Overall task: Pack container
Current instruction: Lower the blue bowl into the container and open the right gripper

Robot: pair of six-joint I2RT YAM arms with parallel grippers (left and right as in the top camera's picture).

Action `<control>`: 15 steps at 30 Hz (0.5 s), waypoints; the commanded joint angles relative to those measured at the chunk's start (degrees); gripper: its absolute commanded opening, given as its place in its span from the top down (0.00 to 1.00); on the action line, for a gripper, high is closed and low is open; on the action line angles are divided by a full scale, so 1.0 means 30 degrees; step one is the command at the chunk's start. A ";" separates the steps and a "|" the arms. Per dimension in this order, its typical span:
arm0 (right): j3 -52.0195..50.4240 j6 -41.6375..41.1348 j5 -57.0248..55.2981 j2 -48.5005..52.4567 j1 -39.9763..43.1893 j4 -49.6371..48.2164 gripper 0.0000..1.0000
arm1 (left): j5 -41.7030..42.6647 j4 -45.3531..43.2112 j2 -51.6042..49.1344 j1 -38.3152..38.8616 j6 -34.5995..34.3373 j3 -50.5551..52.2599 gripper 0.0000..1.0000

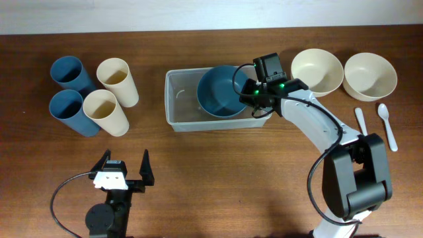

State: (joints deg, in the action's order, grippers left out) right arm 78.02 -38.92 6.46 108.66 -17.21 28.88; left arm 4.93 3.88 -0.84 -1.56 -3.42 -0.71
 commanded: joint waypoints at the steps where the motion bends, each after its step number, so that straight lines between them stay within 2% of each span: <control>1: 0.0517 -0.0197 -0.0182 0.0226 -0.0029 -0.0073 0.90 | -0.0066 0.0087 0.0168 0.0095 0.0306 0.0066 0.00; 15: 0.0517 -0.0197 -0.0175 0.0226 0.0007 -0.0066 0.84 | -0.0066 0.0087 0.0168 0.0095 0.0306 0.0066 0.00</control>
State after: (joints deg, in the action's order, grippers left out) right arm 78.08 -39.03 6.46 108.84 -17.21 28.86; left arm 4.95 3.88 -0.84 -1.56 -3.42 -0.71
